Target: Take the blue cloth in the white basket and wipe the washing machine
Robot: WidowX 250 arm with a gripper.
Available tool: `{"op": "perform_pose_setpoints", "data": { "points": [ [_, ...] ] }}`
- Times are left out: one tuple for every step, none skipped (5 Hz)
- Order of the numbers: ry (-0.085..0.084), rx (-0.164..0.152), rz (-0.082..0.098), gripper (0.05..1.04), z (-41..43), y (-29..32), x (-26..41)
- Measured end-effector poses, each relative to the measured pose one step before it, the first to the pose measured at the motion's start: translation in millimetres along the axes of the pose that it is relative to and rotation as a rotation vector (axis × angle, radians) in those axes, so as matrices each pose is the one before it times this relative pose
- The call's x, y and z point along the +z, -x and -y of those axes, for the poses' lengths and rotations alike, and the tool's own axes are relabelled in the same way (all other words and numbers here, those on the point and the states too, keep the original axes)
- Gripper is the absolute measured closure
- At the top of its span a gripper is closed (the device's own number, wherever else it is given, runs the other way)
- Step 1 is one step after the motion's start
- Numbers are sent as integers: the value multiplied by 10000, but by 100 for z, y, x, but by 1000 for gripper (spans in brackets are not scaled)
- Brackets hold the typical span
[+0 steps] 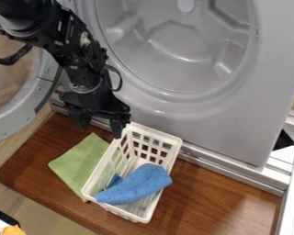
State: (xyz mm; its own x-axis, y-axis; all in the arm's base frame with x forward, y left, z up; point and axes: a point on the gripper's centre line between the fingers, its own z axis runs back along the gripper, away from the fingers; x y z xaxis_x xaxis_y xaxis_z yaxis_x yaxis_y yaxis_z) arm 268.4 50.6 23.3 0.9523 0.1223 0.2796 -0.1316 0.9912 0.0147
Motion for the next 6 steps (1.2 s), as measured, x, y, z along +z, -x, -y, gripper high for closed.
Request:
{"op": "perform_pose_setpoints", "data": {
  "points": [
    [14,62,-260,84,31,559,-534],
    [184,-514,-162,84,1923,1101,-291],
    [266,-483,47,84,2195,467,119],
    [210,-790,421,84,2537,601,1126],
    [345,-151,188,84,1342,754,837],
    [251,-28,65,84,463,907,177]
  ]
}}
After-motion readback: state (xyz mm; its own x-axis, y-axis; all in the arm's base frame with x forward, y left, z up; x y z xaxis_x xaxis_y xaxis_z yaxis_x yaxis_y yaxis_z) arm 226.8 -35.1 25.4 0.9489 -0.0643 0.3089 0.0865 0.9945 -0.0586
